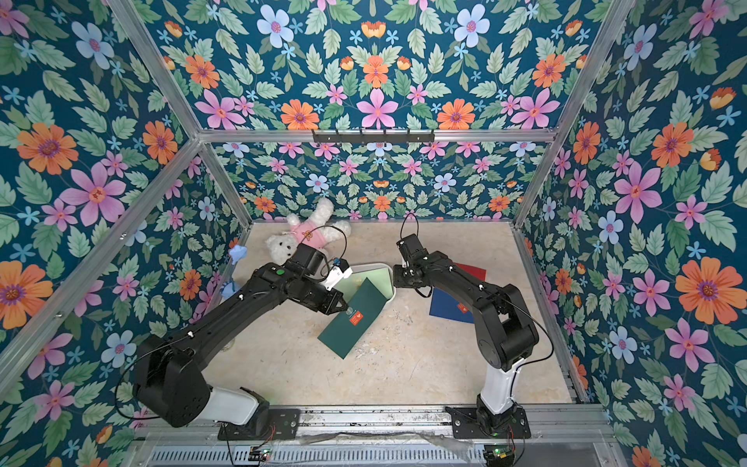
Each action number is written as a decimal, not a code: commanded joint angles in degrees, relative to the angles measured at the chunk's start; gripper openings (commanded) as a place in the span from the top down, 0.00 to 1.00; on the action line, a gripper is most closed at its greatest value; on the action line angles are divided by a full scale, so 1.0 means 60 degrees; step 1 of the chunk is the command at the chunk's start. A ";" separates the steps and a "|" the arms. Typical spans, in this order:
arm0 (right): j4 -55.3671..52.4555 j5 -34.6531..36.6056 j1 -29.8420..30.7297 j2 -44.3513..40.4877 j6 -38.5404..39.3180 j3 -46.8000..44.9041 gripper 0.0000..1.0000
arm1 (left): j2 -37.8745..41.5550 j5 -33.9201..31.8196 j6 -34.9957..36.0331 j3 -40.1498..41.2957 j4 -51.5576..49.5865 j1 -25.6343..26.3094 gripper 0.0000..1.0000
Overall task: Put the sealed envelopes into the storage box
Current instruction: Place the envelope in the storage box, then adjust the storage box at the center of the board.
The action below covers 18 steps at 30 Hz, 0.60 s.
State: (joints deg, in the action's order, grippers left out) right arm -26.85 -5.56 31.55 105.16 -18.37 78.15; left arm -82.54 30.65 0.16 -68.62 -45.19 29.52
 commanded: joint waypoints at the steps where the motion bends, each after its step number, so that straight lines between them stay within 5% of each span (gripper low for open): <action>1: 0.0068 -0.0325 0.0009 0.0256 0.0213 0.0154 0.67 | 0.0089 -0.0617 -0.0204 -0.0271 -0.0217 -0.0319 1.00; 18: -0.0120 -0.0872 0.0122 0.0680 0.0553 -0.0017 0.83 | -0.1551 0.0018 0.1059 -0.2891 -0.0843 -0.1507 1.00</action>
State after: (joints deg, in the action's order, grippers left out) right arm -26.26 -10.39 31.99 108.77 -16.40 78.02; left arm -90.35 28.47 3.14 -83.70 -47.46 20.64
